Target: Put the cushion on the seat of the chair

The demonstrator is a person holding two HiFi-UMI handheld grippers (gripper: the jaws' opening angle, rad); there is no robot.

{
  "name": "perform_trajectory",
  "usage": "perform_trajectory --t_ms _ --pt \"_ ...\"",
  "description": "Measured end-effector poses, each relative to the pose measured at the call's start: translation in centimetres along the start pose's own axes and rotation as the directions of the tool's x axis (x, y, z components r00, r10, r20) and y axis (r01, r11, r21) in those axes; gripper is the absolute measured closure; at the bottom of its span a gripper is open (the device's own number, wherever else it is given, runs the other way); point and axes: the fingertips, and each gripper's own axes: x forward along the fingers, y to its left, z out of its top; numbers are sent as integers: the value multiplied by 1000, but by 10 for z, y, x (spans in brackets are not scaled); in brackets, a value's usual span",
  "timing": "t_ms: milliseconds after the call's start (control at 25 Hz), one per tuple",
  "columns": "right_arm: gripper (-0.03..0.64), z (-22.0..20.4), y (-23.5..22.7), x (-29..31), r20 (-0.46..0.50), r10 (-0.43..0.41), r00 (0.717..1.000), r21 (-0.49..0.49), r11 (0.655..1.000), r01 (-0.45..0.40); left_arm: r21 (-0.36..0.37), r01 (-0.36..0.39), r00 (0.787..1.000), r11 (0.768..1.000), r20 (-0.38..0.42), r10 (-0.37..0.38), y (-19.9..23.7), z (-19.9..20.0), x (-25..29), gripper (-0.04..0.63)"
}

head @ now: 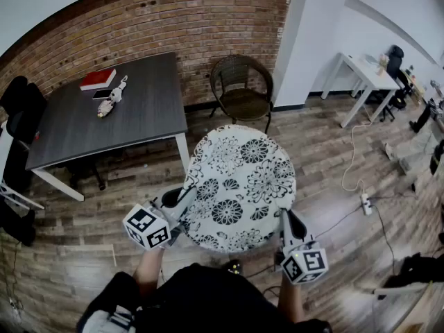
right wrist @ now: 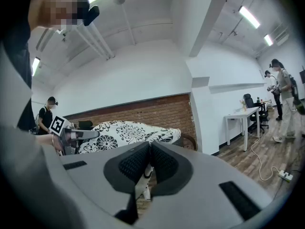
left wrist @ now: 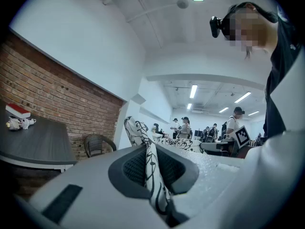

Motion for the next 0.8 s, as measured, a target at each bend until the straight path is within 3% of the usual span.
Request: perform_trajectory --t_ms 800 --pt "603 -6 -13 5 7 1 1000 51 999 -1 2 -20 1000 1000 -21 20 2 -6 7 580"
